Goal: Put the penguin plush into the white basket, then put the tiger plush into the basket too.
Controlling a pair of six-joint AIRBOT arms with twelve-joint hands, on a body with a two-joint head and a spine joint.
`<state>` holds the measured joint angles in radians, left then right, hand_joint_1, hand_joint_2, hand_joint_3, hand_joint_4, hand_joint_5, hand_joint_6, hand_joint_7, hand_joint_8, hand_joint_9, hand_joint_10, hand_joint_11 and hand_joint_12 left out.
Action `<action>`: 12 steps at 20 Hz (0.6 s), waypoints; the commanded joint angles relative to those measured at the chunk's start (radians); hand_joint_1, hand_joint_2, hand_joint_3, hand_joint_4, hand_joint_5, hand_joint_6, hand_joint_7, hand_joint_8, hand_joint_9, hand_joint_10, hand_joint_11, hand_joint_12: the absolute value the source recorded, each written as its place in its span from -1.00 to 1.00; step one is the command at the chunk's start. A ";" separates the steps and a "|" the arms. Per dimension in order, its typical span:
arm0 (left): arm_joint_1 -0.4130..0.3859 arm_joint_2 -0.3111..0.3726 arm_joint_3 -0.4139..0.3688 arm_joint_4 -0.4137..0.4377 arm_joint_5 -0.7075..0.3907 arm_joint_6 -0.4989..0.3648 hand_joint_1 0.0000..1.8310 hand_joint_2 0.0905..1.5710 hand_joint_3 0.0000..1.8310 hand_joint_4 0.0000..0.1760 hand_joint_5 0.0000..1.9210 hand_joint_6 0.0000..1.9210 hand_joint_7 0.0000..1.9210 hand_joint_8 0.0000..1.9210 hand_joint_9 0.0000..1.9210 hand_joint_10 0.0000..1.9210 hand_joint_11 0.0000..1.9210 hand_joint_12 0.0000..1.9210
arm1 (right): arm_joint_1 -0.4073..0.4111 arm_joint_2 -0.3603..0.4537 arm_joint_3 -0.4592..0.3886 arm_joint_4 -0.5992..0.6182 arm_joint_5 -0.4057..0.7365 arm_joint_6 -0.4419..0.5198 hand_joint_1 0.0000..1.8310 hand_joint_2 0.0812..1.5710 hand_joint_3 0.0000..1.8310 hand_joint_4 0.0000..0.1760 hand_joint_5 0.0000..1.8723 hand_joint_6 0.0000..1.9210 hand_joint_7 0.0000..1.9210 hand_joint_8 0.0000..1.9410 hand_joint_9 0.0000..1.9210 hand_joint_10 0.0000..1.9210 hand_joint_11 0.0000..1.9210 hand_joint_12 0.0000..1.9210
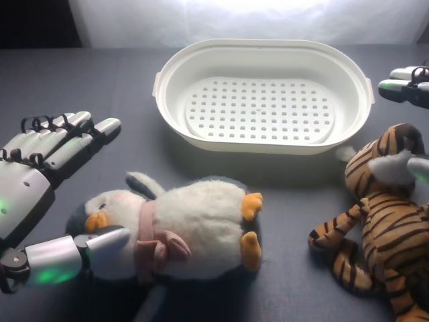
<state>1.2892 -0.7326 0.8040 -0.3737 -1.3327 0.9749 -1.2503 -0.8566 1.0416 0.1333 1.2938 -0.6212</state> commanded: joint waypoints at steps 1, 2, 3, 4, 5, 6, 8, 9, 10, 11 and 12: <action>-0.008 0.008 0.005 0.024 -0.114 0.000 -0.49 0.24 -0.98 1.00 -1.00 -1.00 -1.00 -1.00 -1.00 -1.00 -1.00 -0.85 | 0.012 -0.003 0.005 0.015 0.116 0.010 -0.31 0.58 -0.99 -1.00 -0.62 -1.00 -0.74 -1.00 -0.73 -0.99 -0.93 -0.39; -0.009 0.013 0.005 0.028 -0.115 -0.002 -0.44 0.15 -1.00 1.00 -1.00 -1.00 -1.00 -1.00 -1.00 -1.00 -1.00 -0.85 | 0.012 -0.004 0.005 0.014 0.116 0.010 -0.28 0.61 -0.99 -1.00 -0.64 -1.00 -0.76 -1.00 -0.75 -1.00 -0.94 -0.40; -0.009 0.021 0.005 0.035 -0.117 -0.007 -0.41 0.09 -1.00 1.00 -1.00 -1.00 -1.00 -1.00 -1.00 -1.00 -0.99 -0.85 | 0.012 -0.004 0.005 0.014 0.116 0.010 -0.29 0.62 -0.99 -1.00 -0.64 -1.00 -0.76 -1.00 -0.75 -1.00 -0.93 -0.41; -0.011 0.027 0.005 0.046 -0.114 -0.011 -0.39 0.05 -1.00 1.00 -1.00 -1.00 -1.00 -1.00 -1.00 -1.00 -1.00 -0.87 | 0.012 -0.005 0.005 0.013 0.116 0.010 -0.29 0.62 -0.99 -1.00 -0.64 -1.00 -0.75 -1.00 -0.74 -0.99 -0.91 -0.41; -0.015 0.031 0.006 0.060 -0.090 -0.011 -0.38 0.04 -1.00 1.00 -1.00 -1.00 -1.00 -1.00 -1.00 -1.00 -1.00 -0.88 | 0.012 -0.006 0.005 0.012 0.115 0.010 -0.29 0.63 -1.00 -1.00 -0.64 -1.00 -0.75 -1.00 -0.73 -1.00 -0.89 -0.44; -0.020 0.031 0.009 0.069 -0.063 -0.012 -0.38 -0.03 -1.00 1.00 -1.00 -1.00 -1.00 -1.00 -1.00 -1.00 -1.00 -0.98 | 0.012 -0.007 0.005 0.011 0.114 0.010 -0.26 0.63 -1.00 -1.00 -0.64 -1.00 -0.75 -1.00 -0.73 -1.00 -0.90 -0.45; -0.042 0.024 0.025 0.089 0.021 -0.015 -0.41 -0.16 -1.00 1.00 -1.00 -1.00 -1.00 -1.00 -1.00 -1.00 -1.00 -1.00 | 0.013 -0.008 0.005 0.008 0.112 0.010 -0.24 0.63 -1.00 -1.00 -0.63 -1.00 -0.74 -1.00 -0.73 -1.00 -0.89 -0.45; -0.054 0.021 0.033 0.099 0.056 -0.015 -0.42 -0.17 -1.00 1.00 -1.00 -1.00 -1.00 -1.00 -1.00 -1.00 -1.00 -1.00 | 0.013 -0.008 0.005 0.006 0.111 0.010 -0.24 0.63 -1.00 -1.00 -0.63 -1.00 -0.74 -1.00 -0.73 -1.00 -0.89 -0.45; -0.071 0.017 0.044 0.111 0.101 -0.015 -0.37 -0.26 -1.00 1.00 -1.00 -1.00 -1.00 -1.00 -1.00 -1.00 -1.00 -1.00 | 0.013 -0.008 0.005 0.005 0.109 0.010 -0.17 0.63 -1.00 -1.00 -0.63 -1.00 -0.74 -1.00 -0.73 -1.00 -0.89 -0.46; -0.090 0.014 0.055 0.128 0.148 -0.014 -0.31 -0.27 -1.00 1.00 -1.00 -1.00 -1.00 -1.00 -1.00 -1.00 -1.00 -1.00 | 0.013 -0.008 0.006 0.005 0.108 0.010 -0.14 0.63 -1.00 -1.00 -0.62 -1.00 -0.73 -1.00 -0.73 -1.00 -0.89 -0.46; -0.112 0.010 0.066 0.149 0.205 -0.012 -0.30 -0.27 -1.00 1.00 -1.00 -1.00 -1.00 -1.00 -1.00 -1.00 -1.00 -1.00 | 0.013 -0.008 0.007 0.004 0.107 0.010 -0.14 0.63 -1.00 -1.00 -0.62 -1.00 -0.73 -1.00 -0.73 -1.00 -0.89 -0.46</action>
<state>1.1786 -0.7189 0.8757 -0.2367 -1.0393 0.9653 -1.2503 -0.8646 1.0439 0.1223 1.2781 -0.6201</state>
